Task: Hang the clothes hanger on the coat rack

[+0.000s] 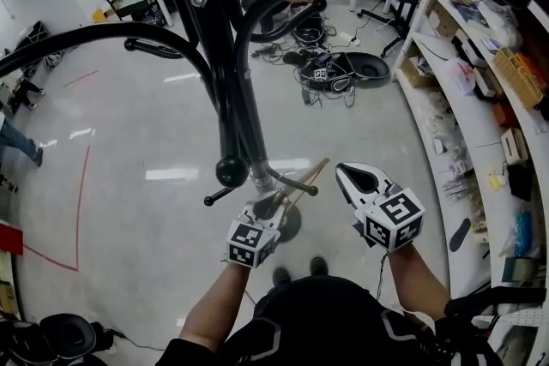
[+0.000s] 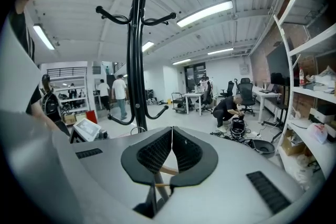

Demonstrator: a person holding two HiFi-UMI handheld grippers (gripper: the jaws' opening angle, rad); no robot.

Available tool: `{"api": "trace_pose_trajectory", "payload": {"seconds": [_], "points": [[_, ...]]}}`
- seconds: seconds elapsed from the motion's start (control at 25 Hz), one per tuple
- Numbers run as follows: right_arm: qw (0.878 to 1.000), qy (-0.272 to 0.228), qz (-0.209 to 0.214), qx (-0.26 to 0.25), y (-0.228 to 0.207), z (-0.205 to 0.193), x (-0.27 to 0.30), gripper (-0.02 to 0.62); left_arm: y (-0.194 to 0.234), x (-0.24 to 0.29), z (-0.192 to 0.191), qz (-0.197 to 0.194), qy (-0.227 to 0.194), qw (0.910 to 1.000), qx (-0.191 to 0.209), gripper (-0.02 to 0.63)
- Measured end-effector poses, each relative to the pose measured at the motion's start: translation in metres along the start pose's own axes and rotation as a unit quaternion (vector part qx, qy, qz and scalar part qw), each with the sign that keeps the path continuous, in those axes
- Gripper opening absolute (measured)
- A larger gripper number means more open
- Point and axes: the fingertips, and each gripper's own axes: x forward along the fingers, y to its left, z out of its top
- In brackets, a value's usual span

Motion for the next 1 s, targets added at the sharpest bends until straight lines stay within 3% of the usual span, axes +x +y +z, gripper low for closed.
{"api": "trace_pose_trajectory", "payload": {"seconds": [0.44, 1.0], "points": [[1.000, 0.013, -0.002, -0.001, -0.005, -0.009, 0.003, 0.008, 0.004, 0.006, -0.014, 0.013, 0.021, 0.9997, 0.007, 0.052], [1.000, 0.009, -0.003, -0.010, -0.005, -0.007, -0.003, 0.008, 0.004, 0.008, -0.010, 0.014, 0.004, 0.9988, 0.047, 0.054]]}}
